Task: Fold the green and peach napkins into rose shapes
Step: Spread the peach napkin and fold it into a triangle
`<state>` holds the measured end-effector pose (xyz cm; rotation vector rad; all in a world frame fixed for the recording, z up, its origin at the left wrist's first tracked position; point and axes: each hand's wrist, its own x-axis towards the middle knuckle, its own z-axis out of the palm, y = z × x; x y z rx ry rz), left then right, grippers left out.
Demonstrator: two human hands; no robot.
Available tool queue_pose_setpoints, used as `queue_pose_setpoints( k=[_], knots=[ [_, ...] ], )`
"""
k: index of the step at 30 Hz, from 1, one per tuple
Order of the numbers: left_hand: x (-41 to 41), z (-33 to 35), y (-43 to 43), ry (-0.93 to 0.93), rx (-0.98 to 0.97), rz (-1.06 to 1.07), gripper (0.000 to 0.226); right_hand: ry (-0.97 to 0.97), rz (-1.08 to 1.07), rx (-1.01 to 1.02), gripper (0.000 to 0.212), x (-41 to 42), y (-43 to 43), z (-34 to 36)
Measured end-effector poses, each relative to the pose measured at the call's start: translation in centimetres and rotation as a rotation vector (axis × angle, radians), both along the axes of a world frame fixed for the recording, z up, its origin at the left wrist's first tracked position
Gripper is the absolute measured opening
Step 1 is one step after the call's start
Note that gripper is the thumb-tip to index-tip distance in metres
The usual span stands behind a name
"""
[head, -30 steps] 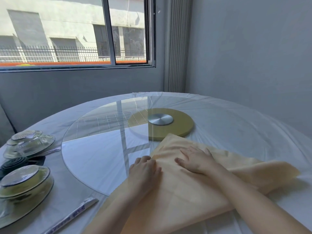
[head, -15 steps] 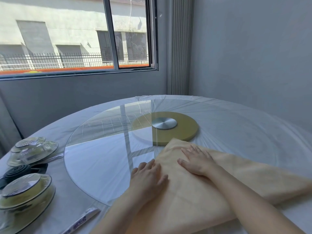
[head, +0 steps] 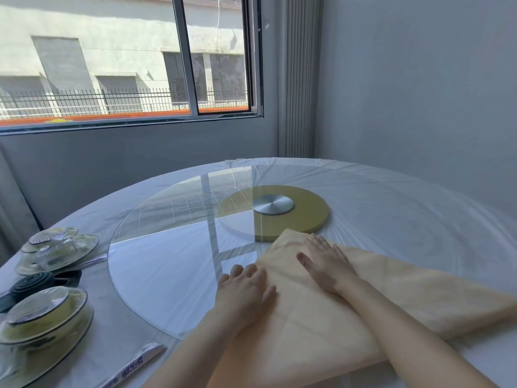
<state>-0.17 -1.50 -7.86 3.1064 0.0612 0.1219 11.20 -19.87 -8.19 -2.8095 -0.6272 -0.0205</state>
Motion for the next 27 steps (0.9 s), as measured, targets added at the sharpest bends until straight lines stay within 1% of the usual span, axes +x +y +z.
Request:
queue_pose_setpoints(
  k=[2, 3, 6, 7, 8, 10, 12, 13, 15, 17, 19, 21, 24, 25, 27],
  knots=[
    [0.0, 0.2, -0.1, 0.009, 0.014, -0.005, 0.048, -0.027, 0.015, 0.058, 0.07, -1.3, -0.8, 0.3],
    [0.0, 0.2, 0.0, 0.014, 0.017, -0.008, 0.047, -0.025, 0.026, 0.057, 0.076, -2.2, -1.4, 0.4],
    [0.0, 0.5, -0.1, 0.032, 0.025, -0.012, 0.048, -0.026, 0.092, 0.016, 0.121, -5.5, -4.0, 0.9],
    [-0.1, 0.6, -0.2, 0.035, 0.027, -0.008, 0.051, -0.031, 0.11, -0.009, 0.127, -6.4, -5.0, 0.9],
    [-0.3, 0.7, -0.4, 0.03, 0.016, -0.001, 0.056, -0.038, 0.125, -0.026, 0.128, -7.0, -6.2, 0.9],
    [-1.5, 1.0, -1.3, -0.029, -0.049, -0.02, 0.065, -0.058, 0.147, -0.034, 0.127, -8.1, -9.0, 0.7],
    [-3.7, 1.2, -2.5, -0.192, -0.082, -0.144, 0.068, -0.103, 0.159, -0.019, 0.123, -9.0, -11.9, 0.7],
    [-5.0, 1.1, -3.1, -0.288, -0.085, -0.225, 0.068, -0.151, 0.173, 0.002, 0.115, -9.6, -13.2, 0.8],
    [-7.7, 0.5, -4.0, -0.422, -0.1, -0.379, 0.056, -0.334, 0.199, 0.042, 0.088, -10.9, -15.5, 0.5],
    [-9.7, -0.3, -4.4, -0.425, -0.053, -0.463, 0.039, -0.486, 0.2, 0.05, 0.062, -11.8, -17.3, -0.2],
    [-10.8, -0.8, -4.4, -0.375, 0.019, -0.479, 0.031, -0.536, 0.209, -0.007, 0.05, -12.4, -18.1, -0.8],
    [-11.1, -1.0, -4.3, -0.357, 0.041, -0.467, 0.03, -0.562, 0.216, -0.079, 0.048, -12.4, -18.3, -1.2],
    [-11.0, -1.1, -4.2, -0.346, 0.093, -0.47, 0.03, -0.594, 0.199, -0.103, 0.064, -11.8, -17.9, -1.6],
    [-10.9, -1.1, -4.1, -0.336, 0.123, -0.472, 0.031, -0.616, 0.188, -0.11, 0.066, -11.6, -17.7, -1.6],
    [-10.9, -1.3, -4.0, -0.321, 0.185, -0.486, 0.039, -0.692, 0.185, -0.126, 0.06, -11.1, -17.5, -1.7]
  ],
)
